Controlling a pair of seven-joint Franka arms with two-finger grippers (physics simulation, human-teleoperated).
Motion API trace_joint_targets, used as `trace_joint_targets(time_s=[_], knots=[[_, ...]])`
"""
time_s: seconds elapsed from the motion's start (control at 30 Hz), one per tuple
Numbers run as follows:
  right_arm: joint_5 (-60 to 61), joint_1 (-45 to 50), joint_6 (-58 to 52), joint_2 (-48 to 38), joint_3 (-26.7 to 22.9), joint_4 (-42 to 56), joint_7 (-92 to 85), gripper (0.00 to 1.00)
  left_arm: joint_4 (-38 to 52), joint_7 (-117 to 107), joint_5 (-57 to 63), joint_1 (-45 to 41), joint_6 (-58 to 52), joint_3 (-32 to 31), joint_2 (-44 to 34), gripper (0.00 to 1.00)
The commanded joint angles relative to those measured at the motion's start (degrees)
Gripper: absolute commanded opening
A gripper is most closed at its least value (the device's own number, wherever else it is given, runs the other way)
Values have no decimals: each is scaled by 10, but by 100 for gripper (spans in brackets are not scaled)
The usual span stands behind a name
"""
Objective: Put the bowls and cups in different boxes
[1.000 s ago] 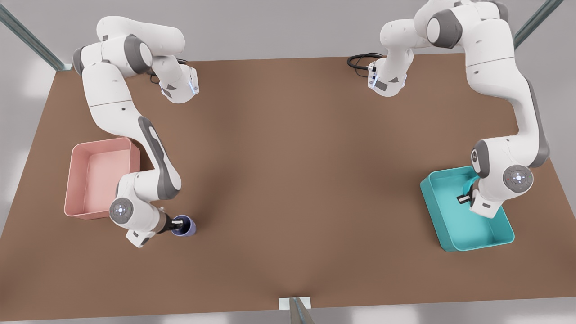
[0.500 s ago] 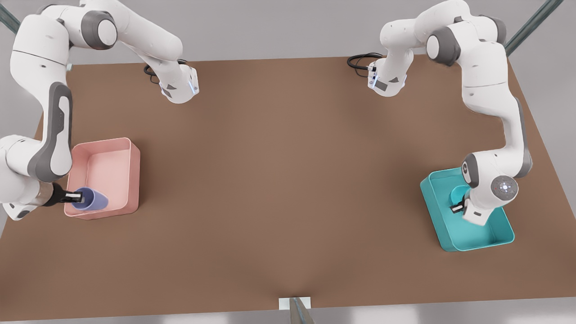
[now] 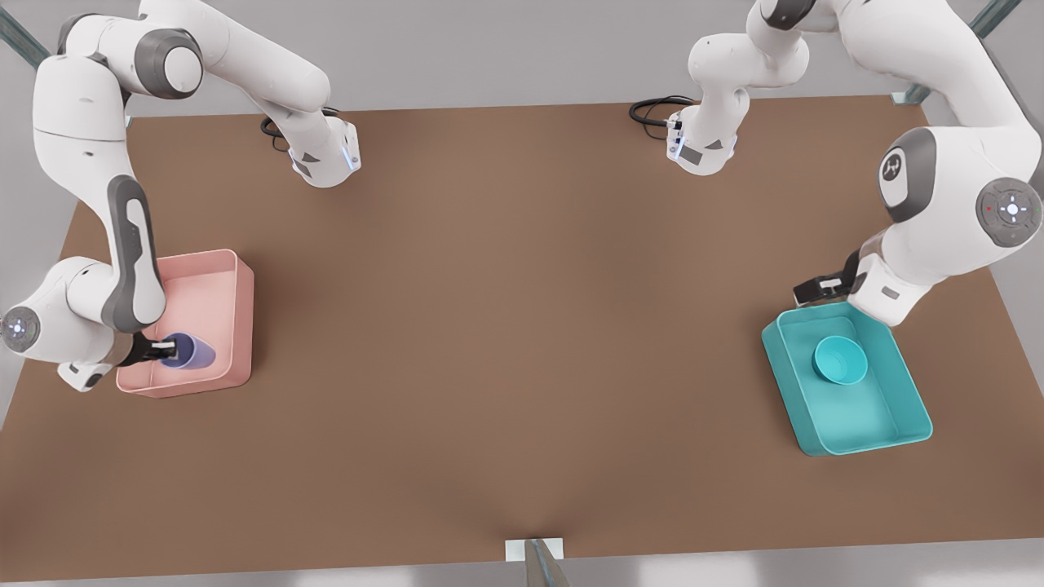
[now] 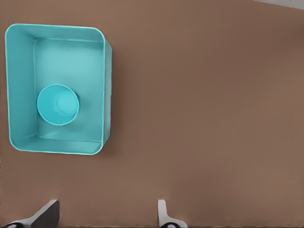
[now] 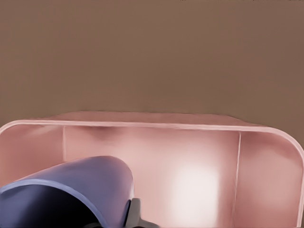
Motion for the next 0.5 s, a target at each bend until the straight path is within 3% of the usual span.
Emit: trace_joint_targets(time_s=[0.0,0.07,0.1,0.13,0.17,0.47], knots=[[-1,0,47,2,0,-4,-79,21,0,-10,-1,1,-77,0,-2,100],[0,-3,42,2,1,-11,-78,21,0,-10,-1,1,-77,0,-1,100],[3,-5,31,0,1,-12,-77,48,0,-10,-1,1,-78,0,-1,100],[4,-5,31,2,1,-13,-77,91,0,-10,-1,1,-79,0,-1,100],[5,-5,31,3,1,-15,-76,100,0,-10,-1,1,-79,0,-2,100],[7,-5,9,0,3,-13,-79,100,-1,-10,-1,2,-83,0,-2,100]])
